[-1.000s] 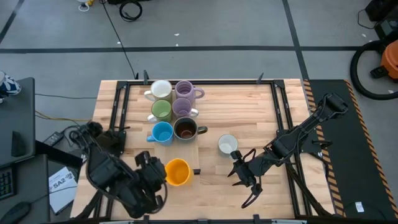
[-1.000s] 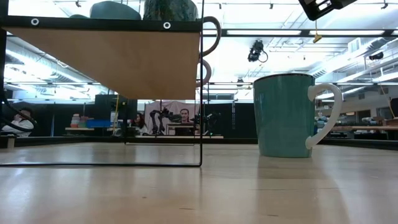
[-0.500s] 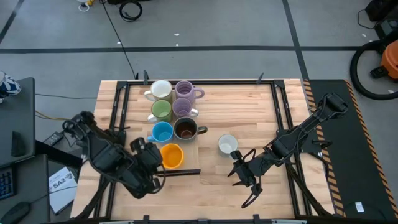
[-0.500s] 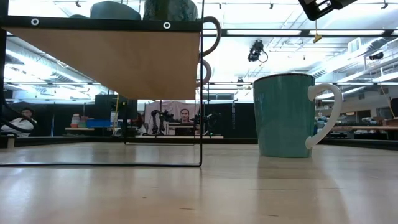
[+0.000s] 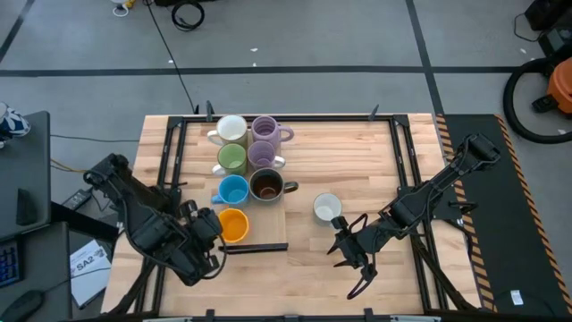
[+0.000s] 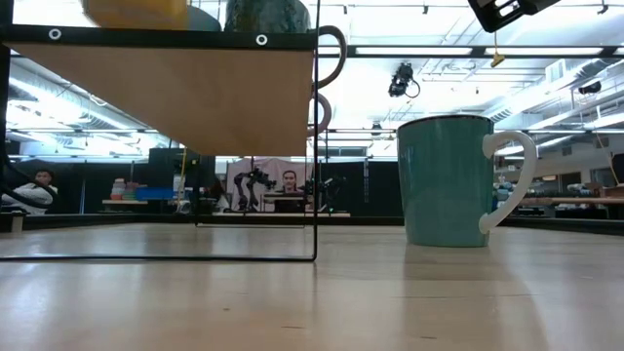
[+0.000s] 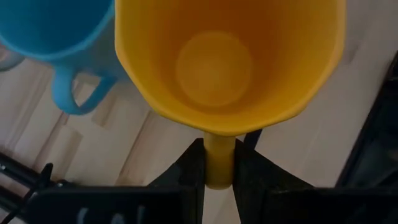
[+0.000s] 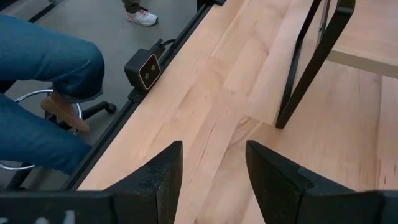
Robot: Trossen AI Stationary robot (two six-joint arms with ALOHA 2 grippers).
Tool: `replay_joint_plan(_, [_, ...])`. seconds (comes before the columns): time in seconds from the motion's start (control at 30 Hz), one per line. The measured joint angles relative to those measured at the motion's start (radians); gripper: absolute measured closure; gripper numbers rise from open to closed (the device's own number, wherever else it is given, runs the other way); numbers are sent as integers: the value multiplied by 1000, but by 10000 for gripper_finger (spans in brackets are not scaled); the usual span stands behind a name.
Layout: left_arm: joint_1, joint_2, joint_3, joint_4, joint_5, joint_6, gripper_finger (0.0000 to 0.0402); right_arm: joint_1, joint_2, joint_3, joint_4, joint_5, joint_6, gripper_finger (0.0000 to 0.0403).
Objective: Place coffee mugs
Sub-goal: Put the yellow mug on the shelf
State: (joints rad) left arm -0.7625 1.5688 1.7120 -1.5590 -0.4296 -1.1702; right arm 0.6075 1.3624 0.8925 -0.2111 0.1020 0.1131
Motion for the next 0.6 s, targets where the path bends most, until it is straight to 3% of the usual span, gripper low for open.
replay_joint_plan(0.43, [-3,0,-128,76,-3,-15,341,0,0,0,0,0,0,221])
replay_joint_plan(0.6, [0,0,-137,78,-6,-15,309,0,0,0,0,0,0,221])
